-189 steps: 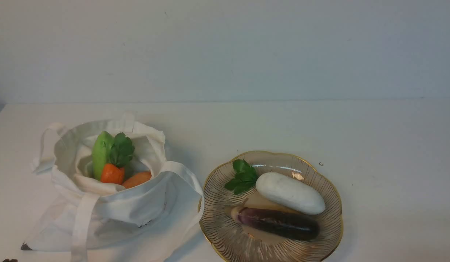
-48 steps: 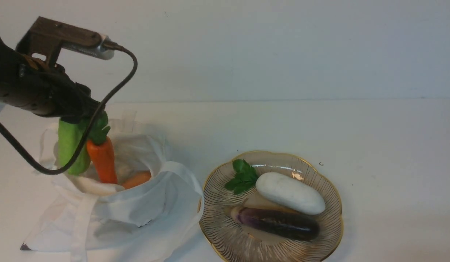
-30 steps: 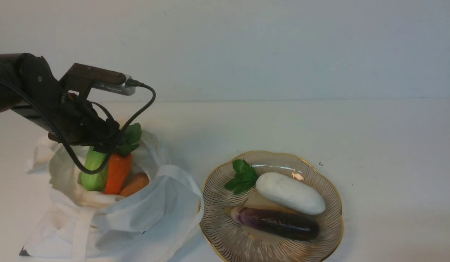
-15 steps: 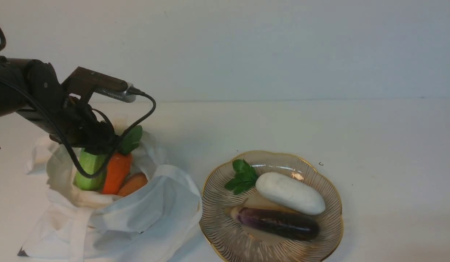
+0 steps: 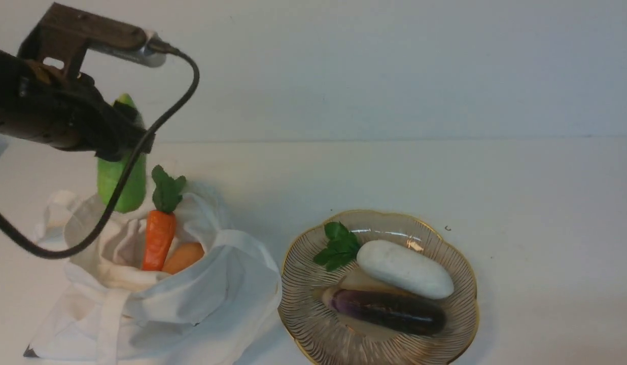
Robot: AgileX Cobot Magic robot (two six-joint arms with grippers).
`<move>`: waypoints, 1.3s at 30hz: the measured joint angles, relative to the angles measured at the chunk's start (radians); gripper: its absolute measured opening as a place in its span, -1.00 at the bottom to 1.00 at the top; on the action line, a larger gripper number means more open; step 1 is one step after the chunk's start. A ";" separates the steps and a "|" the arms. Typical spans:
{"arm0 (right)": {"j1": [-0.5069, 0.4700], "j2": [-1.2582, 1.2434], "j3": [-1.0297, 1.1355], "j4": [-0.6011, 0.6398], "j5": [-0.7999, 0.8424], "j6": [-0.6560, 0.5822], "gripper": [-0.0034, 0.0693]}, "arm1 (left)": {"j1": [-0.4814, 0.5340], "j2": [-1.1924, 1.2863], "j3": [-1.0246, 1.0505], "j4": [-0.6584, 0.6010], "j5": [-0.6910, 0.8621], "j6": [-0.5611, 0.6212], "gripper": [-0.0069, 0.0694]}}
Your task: Take vegetables from cloth bag on white table place on plate.
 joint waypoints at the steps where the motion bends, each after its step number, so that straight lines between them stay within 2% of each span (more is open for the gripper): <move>1: 0.000 0.000 0.000 0.000 0.000 0.000 -0.95 | -0.035 -0.017 0.000 -0.039 0.000 0.010 0.13; 2: 0.000 0.000 0.000 0.000 0.000 0.000 -0.95 | -0.136 -0.040 0.000 -0.128 0.004 0.054 0.13; 3: 0.000 0.000 0.000 0.000 0.000 0.000 -0.95 | -0.191 -0.040 0.000 -0.158 0.007 0.077 0.13; 4: 0.000 0.000 0.000 0.000 0.000 0.000 -0.95 | -0.202 -0.039 0.000 -0.173 0.010 0.080 0.13; 5: 0.000 0.000 0.000 0.000 0.000 0.000 -0.95 | -0.300 -0.018 0.000 -0.223 0.029 0.108 0.13; 6: 0.000 0.000 0.000 0.000 0.000 0.000 -0.95 | -0.351 -0.002 0.000 -0.236 0.031 0.124 0.13; 10: 0.000 0.000 0.000 -0.001 0.000 0.000 -0.95 | -0.489 0.111 0.000 -0.241 0.002 0.193 0.13; 13: 0.000 0.000 0.000 -0.001 0.000 0.000 -0.95 | -0.530 0.193 0.000 -0.239 -0.073 0.208 0.13; 16: 0.000 0.000 0.000 -0.001 0.000 0.000 -0.95 | -0.540 0.298 0.000 -0.232 -0.158 0.204 0.13; 21: 0.000 0.000 0.000 -0.001 0.000 0.000 -0.95 | -0.540 0.364 0.000 -0.212 -0.187 0.204 0.16; 25: 0.000 0.000 0.000 0.000 0.000 0.000 -0.95 | -0.540 0.378 0.000 -0.207 -0.188 0.204 0.38; 28: 0.000 0.000 0.000 0.000 0.000 0.000 -0.95 | -0.540 0.379 0.000 -0.207 -0.189 0.190 0.70; 31: 0.000 0.000 0.000 0.000 0.000 0.000 -0.95 | -0.538 0.369 0.000 -0.205 -0.176 0.158 0.82; 35: 0.000 0.000 0.000 0.000 0.000 0.000 -0.95 | -0.520 0.330 0.000 -0.190 -0.133 0.122 0.74; 36: 0.000 0.000 0.000 0.000 0.000 0.000 -0.95 | -0.507 0.282 0.000 -0.161 -0.101 0.101 0.60; 37: 0.000 0.000 0.000 0.000 0.000 0.000 -0.95 | -0.506 0.275 0.000 -0.161 -0.097 0.098 0.57; 38: 0.000 0.000 0.000 0.000 0.000 0.000 -0.95 | -0.490 0.201 0.000 -0.113 -0.051 0.065 0.27; 39: 0.000 0.000 0.000 0.000 0.000 0.000 -0.95 | -0.488 0.201 0.000 -0.107 -0.051 0.065 0.27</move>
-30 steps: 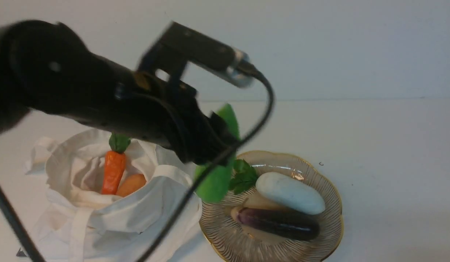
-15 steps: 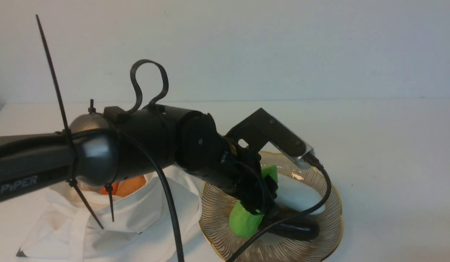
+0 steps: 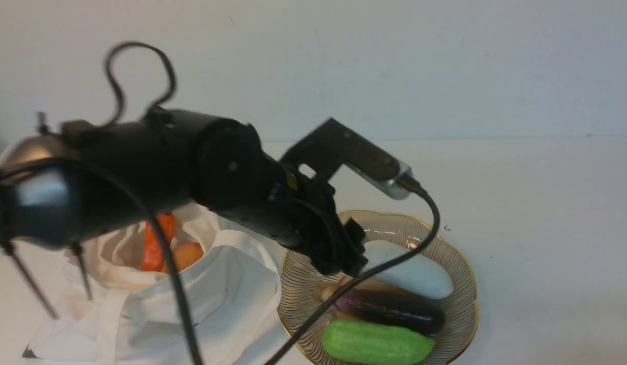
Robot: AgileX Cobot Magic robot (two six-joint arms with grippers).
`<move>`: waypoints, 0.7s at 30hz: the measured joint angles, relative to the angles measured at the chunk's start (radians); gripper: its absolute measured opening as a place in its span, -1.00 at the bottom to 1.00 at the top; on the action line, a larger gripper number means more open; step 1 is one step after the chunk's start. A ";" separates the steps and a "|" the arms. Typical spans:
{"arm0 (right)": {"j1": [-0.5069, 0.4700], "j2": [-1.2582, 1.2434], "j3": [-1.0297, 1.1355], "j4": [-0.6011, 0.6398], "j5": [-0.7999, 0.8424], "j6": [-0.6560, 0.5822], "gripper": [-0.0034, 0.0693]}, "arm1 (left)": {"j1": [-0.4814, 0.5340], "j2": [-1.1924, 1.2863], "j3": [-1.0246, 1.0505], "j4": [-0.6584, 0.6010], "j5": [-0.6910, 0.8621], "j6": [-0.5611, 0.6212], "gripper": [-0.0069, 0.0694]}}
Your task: Take vegetables from cloth bag on white table place on plate.
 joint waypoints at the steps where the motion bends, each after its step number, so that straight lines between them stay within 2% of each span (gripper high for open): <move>1: 0.000 0.000 0.000 0.000 0.000 0.000 -0.95 | 0.010 -0.061 0.000 0.038 0.034 -0.030 0.00; 3: 0.000 0.000 0.000 0.000 0.000 0.000 -0.95 | 0.032 -0.161 0.000 0.095 0.077 -0.086 -0.47; 5: 0.000 0.000 0.000 0.000 0.000 0.000 -0.95 | 0.056 -0.271 0.000 0.148 0.104 -0.136 -0.70; 7: 0.000 0.000 0.000 0.000 0.000 0.000 -0.95 | 0.088 -0.389 0.000 0.185 0.117 -0.202 -0.80; 14: 0.000 0.000 0.000 0.000 0.000 0.000 -0.95 | 0.147 -0.805 0.028 0.241 0.166 -0.351 -0.83; 21: 0.000 0.000 0.000 0.000 0.000 0.000 -0.95 | 0.151 -1.172 0.280 0.319 0.074 -0.493 -0.83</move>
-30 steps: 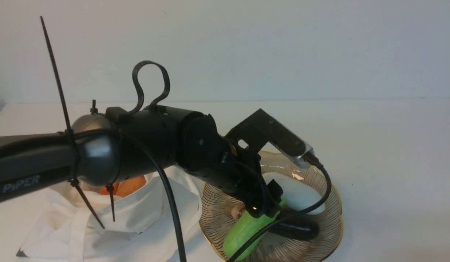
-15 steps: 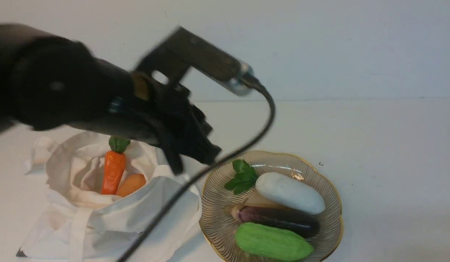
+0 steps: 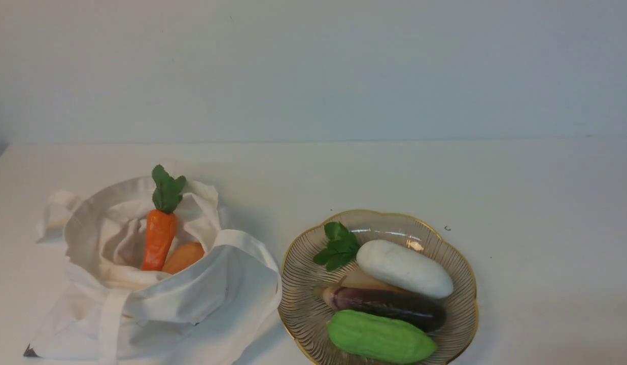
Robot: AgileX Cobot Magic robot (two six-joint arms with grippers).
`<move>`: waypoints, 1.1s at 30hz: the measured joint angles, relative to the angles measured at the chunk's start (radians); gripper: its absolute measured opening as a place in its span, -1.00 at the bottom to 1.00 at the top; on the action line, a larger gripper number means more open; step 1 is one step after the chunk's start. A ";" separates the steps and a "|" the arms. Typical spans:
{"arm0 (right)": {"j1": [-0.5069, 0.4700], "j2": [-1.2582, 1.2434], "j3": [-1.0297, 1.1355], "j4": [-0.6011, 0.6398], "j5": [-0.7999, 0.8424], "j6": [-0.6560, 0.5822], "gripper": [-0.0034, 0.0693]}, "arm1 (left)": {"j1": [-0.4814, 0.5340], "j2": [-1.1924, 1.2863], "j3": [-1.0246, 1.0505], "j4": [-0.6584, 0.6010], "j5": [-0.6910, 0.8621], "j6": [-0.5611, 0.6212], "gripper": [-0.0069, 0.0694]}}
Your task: Take vegetables from cloth bag on white table place on plate.
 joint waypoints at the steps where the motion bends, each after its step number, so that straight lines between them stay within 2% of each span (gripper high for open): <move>1: 0.000 0.000 0.000 0.000 0.000 0.000 -0.95 | 0.000 -0.057 0.063 0.010 -0.018 -0.016 -0.83; 6: 0.000 0.000 0.000 0.000 0.000 0.000 -0.95 | 0.001 -0.205 0.210 0.015 -0.078 -0.040 -0.83; 10: 0.000 0.000 0.000 0.000 0.000 0.000 -0.95 | 0.001 -0.273 0.256 0.013 -0.066 -0.040 -0.83; 16: 0.000 0.000 0.000 0.000 0.000 0.000 -0.95 | 0.001 -0.285 0.276 0.012 -0.009 -0.039 -0.83; 26: 0.000 0.000 0.000 0.000 0.000 0.000 -0.95 | 0.003 -0.292 0.372 0.069 -0.023 -0.018 -0.83; 30: 0.000 0.000 0.000 0.000 0.000 0.000 -0.95 | 0.056 -0.337 0.466 0.051 -0.085 0.048 -0.83; 33: 0.000 0.000 0.000 0.000 0.000 0.000 -0.95 | 0.161 -0.401 0.581 -0.026 -0.157 0.153 -0.83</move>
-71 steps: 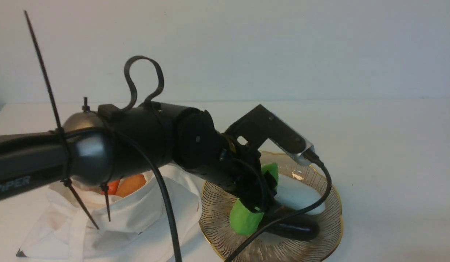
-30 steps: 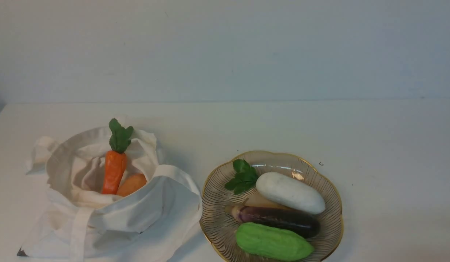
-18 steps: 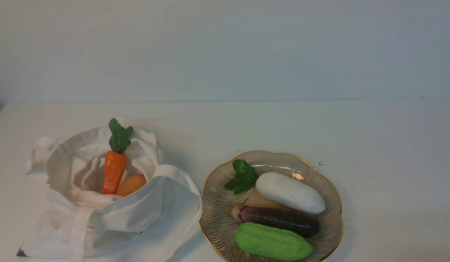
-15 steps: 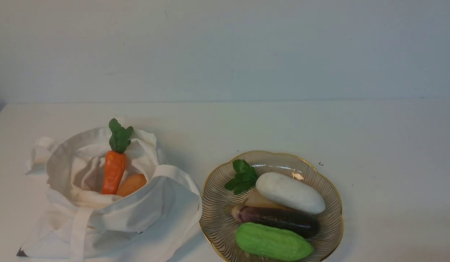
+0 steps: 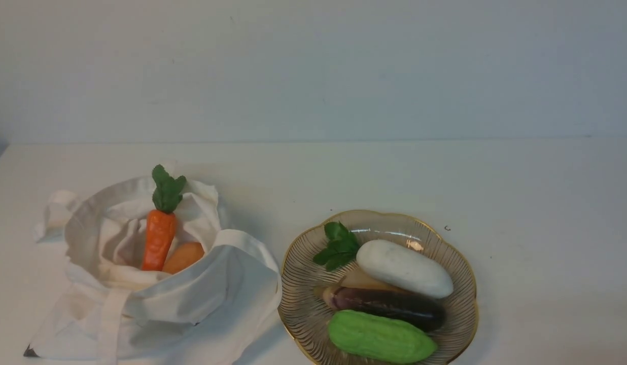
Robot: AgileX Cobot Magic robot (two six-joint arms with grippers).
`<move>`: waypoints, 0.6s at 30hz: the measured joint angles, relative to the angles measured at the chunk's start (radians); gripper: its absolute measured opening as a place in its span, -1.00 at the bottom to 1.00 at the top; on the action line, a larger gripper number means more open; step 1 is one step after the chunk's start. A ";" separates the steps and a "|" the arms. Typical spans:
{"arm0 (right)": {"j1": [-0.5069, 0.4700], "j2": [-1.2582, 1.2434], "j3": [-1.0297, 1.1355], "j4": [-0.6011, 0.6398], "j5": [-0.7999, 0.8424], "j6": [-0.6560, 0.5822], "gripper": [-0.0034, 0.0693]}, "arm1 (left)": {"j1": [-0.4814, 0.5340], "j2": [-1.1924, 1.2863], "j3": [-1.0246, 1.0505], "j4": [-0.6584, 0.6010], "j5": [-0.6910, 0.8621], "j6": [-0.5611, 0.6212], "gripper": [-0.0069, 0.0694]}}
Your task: Take vegetables from cloth bag on white table place on plate.
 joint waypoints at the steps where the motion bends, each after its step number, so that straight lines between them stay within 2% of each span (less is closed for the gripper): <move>1: 0.000 0.000 0.000 0.000 0.000 0.000 -0.95 | 0.040 -0.013 0.043 -0.032 -0.031 0.039 -0.83; 4: 0.000 0.000 0.000 0.000 0.000 0.000 -0.95 | 0.161 -0.020 0.177 -0.115 -0.121 0.152 -0.83; 8: 0.000 0.000 0.000 0.000 0.000 0.000 -0.95 | 0.240 -0.020 0.297 -0.152 -0.182 0.199 -0.83; 18: 0.000 0.000 0.000 -0.001 0.000 0.000 -0.95 | 0.253 -0.020 0.347 -0.158 -0.150 0.206 -0.83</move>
